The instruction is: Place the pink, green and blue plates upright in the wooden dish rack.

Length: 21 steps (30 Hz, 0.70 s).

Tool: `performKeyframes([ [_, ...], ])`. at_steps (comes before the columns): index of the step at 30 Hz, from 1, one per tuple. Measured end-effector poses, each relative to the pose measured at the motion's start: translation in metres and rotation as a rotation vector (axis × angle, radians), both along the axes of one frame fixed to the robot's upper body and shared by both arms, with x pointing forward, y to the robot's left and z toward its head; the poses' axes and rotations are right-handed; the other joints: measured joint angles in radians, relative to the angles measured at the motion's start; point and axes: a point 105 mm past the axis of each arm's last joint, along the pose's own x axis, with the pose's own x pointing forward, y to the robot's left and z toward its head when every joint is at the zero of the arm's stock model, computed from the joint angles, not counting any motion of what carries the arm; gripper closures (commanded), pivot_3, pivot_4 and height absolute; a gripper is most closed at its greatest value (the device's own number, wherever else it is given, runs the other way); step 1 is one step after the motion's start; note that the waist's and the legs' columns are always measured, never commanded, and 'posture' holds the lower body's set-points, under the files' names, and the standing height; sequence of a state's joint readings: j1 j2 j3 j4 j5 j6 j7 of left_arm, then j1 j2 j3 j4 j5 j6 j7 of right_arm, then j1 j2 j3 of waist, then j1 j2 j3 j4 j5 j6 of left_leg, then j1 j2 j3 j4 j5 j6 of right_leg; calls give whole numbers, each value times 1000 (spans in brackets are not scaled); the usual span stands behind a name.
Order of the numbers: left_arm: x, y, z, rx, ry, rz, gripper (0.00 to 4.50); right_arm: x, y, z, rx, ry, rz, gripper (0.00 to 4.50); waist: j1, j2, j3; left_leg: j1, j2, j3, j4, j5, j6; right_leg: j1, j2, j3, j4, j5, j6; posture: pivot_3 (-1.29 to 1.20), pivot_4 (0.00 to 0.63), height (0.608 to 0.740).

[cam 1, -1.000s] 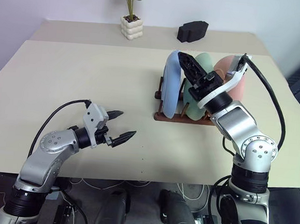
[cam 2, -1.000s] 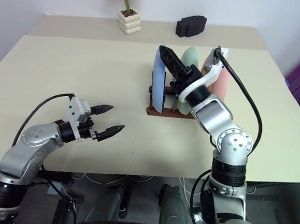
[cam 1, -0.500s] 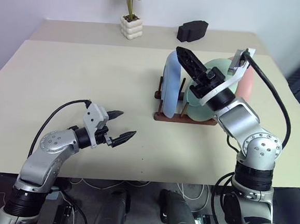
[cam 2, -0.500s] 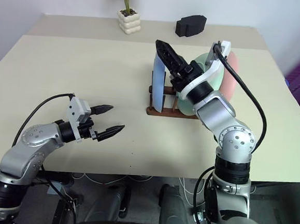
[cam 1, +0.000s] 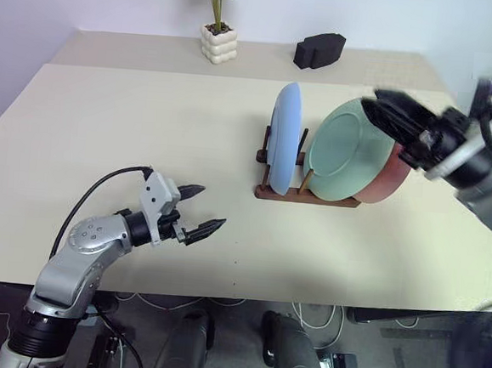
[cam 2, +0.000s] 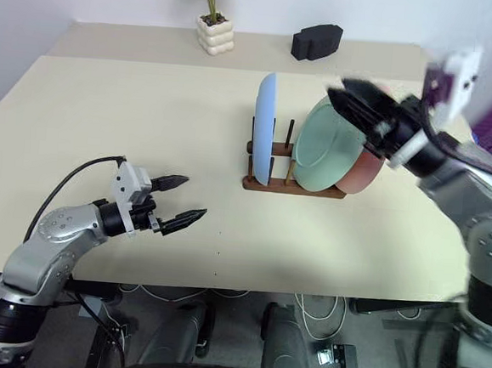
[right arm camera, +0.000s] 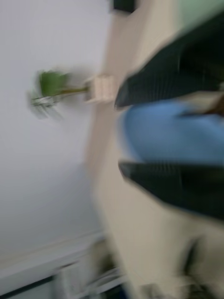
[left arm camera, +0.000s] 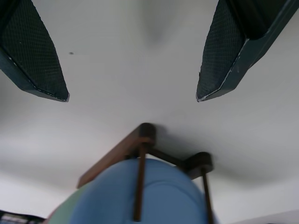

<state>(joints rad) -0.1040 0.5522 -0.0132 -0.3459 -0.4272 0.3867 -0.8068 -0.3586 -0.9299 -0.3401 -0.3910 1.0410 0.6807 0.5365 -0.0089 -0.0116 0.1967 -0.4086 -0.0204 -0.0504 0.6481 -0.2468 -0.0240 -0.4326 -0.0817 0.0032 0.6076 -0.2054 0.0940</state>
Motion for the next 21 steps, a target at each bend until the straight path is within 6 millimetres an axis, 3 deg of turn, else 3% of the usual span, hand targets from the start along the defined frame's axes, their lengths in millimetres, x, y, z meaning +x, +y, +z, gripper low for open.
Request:
performKeyframes([
  [7,-1,-24,6,-28,-14,-110,0,-26,-20,-48,-307,121,5,4484,-1,0,0,0,0,2,0,0,0,1,1,0,-2,0,1,0,150,736],
  [21,0,-25,0,-19,9,-113,0,-14,-37,-73,-467,133,-99,4484,0,-1,0,0,0,2,0,0,0,3,1,0,-6,1,0,0,150,736],
])
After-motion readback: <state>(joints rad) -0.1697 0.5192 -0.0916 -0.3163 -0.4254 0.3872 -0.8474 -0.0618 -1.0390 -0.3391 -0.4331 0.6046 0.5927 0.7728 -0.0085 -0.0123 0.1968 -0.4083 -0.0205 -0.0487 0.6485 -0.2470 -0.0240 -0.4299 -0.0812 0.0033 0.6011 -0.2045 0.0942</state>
